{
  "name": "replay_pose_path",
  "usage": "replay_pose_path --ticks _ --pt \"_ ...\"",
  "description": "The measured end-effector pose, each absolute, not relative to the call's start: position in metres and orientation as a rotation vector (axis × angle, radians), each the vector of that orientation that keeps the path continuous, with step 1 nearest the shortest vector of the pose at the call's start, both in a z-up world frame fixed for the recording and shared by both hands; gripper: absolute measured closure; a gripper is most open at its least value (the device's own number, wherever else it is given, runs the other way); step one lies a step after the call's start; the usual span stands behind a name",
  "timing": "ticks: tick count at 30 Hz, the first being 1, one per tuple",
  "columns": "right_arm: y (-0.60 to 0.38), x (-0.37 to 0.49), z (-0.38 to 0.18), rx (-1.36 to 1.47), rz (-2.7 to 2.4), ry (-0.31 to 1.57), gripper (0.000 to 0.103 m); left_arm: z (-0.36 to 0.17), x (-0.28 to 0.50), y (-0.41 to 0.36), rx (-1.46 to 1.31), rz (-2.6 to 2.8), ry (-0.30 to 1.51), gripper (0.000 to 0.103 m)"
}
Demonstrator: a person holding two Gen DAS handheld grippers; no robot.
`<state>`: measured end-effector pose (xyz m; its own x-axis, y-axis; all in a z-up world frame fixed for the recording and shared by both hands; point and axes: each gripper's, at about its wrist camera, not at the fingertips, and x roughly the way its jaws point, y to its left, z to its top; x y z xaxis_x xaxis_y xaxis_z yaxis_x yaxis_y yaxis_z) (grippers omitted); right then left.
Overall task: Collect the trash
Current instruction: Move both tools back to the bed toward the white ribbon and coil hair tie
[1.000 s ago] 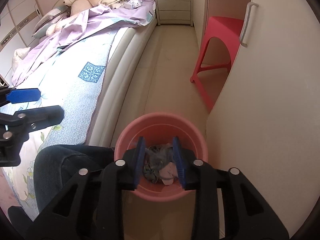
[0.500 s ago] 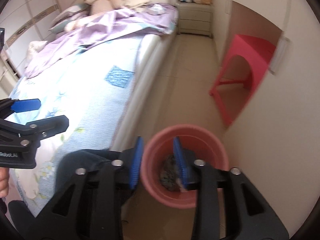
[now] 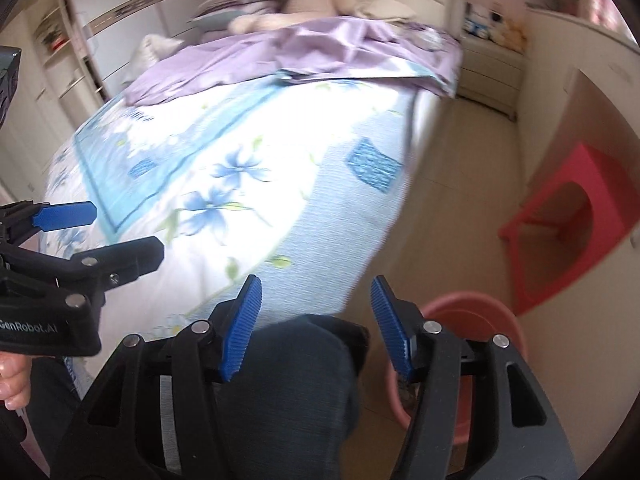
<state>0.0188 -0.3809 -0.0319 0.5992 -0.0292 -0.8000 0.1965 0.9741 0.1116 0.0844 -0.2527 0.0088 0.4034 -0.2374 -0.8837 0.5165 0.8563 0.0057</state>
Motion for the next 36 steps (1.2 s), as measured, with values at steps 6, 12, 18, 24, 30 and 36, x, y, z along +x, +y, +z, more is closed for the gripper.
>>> replay_pose_path --ticks 6,12,18,24,30,36 --pt "-0.332 0.038 -0.026 0.132 -0.046 0.937 0.046 0.014 0.093 -0.201 0.232 -0.42 1.057 0.005" --pt "-0.287 0.05 -0.019 0.078 0.028 0.943 0.046 0.014 0.097 -0.15 0.169 -0.348 1.064 0.005" --pt "-0.236 0.061 -0.022 0.017 0.103 0.965 0.046 0.006 0.098 -0.092 0.114 -0.261 1.079 0.005" --pt "-0.189 0.074 -0.027 -0.035 0.173 0.984 0.046 -0.001 0.098 -0.037 0.061 -0.186 1.088 0.005" --pt "-0.145 0.087 -0.03 -0.083 0.236 0.995 0.046 -0.007 0.098 0.007 0.016 -0.129 1.093 0.005" --pt "-0.108 0.099 -0.036 -0.112 0.29 1.005 0.046 -0.016 0.098 0.044 -0.021 -0.079 1.105 0.005"
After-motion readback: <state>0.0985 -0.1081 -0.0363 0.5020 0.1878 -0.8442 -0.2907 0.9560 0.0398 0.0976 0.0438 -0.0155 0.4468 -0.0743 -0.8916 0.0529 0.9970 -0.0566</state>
